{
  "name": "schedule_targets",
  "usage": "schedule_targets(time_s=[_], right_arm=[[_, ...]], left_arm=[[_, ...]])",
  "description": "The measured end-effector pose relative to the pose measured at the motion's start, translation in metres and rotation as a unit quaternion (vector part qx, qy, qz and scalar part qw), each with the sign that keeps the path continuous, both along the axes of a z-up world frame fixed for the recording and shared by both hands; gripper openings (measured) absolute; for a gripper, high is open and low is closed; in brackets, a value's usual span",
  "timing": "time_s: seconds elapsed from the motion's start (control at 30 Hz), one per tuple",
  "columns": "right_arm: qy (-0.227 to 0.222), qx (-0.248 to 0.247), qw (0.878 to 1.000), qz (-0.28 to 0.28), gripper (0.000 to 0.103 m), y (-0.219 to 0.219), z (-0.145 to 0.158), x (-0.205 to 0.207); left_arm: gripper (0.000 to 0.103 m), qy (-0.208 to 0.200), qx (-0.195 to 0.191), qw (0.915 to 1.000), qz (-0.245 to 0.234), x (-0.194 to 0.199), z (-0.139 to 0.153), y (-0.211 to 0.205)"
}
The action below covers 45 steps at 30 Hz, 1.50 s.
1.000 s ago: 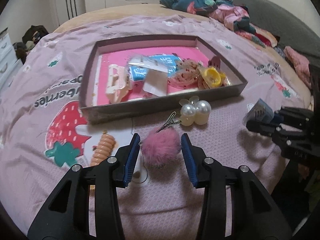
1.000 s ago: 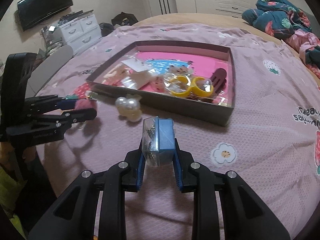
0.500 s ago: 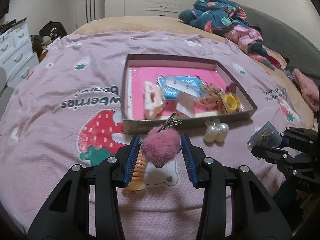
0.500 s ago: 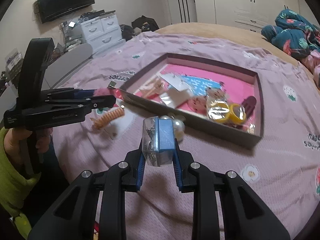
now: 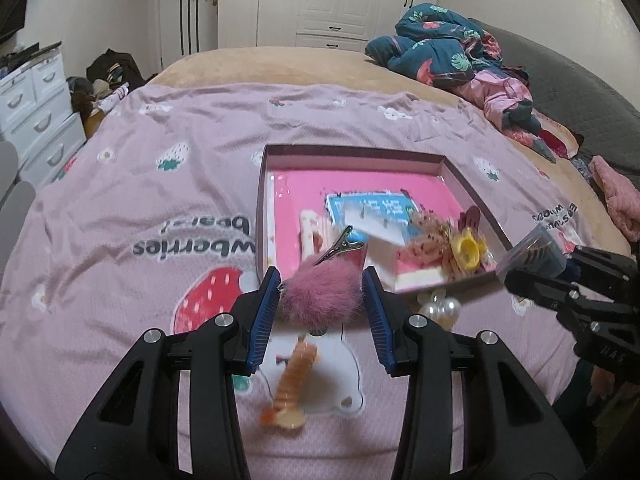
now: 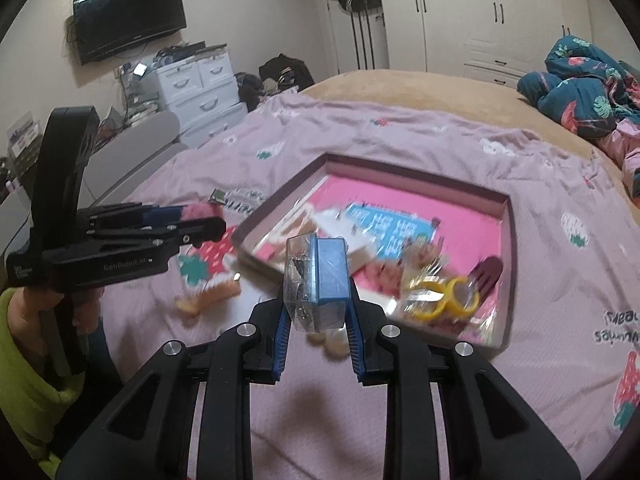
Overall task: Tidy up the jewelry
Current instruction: 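Carry the pompom clip and hairpin box into the tray and open both tools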
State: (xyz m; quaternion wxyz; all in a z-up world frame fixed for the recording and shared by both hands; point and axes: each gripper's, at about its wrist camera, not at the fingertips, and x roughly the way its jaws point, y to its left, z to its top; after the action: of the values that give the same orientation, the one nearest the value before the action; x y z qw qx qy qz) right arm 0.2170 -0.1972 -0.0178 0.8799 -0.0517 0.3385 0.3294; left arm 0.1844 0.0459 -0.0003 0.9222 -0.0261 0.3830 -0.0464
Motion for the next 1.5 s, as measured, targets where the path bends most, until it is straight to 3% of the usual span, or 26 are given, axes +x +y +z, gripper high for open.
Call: schedule_targets(time_s=[0.27,0.47,0.93,1.3,1.5], right_arm=[[-0.015,0.006,0.999,-0.041,0.024,-0.023,0.016,0.037],[-0.012,0.000,0.997,-0.075,0.024,-0.044,0.014,0.064],[0.023,-0.048,0.991,-0.120,0.024,-0.059,-0.027,0.120],[0.057,-0.077,0.989,-0.111,0.024,-0.031,-0.064,0.139],[0.066,-0.069,0.989,-0.109,0.024,-0.029,-0.066,0.136]], left_arm=[[0.034,-0.002,0.001,0.9999,-0.011,0.033,0.010,-0.015],[0.034,0.011,-0.003,0.9997,-0.020,0.061,0.001,-0.029],[0.034,0.057,0.007,0.9972,-0.048,0.081,-0.048,-0.054],[0.034,0.065,0.015,0.9968,-0.044,0.086,-0.057,-0.052],[0.034,0.065,0.015,0.9968,-0.045,0.087,-0.057,-0.051]])
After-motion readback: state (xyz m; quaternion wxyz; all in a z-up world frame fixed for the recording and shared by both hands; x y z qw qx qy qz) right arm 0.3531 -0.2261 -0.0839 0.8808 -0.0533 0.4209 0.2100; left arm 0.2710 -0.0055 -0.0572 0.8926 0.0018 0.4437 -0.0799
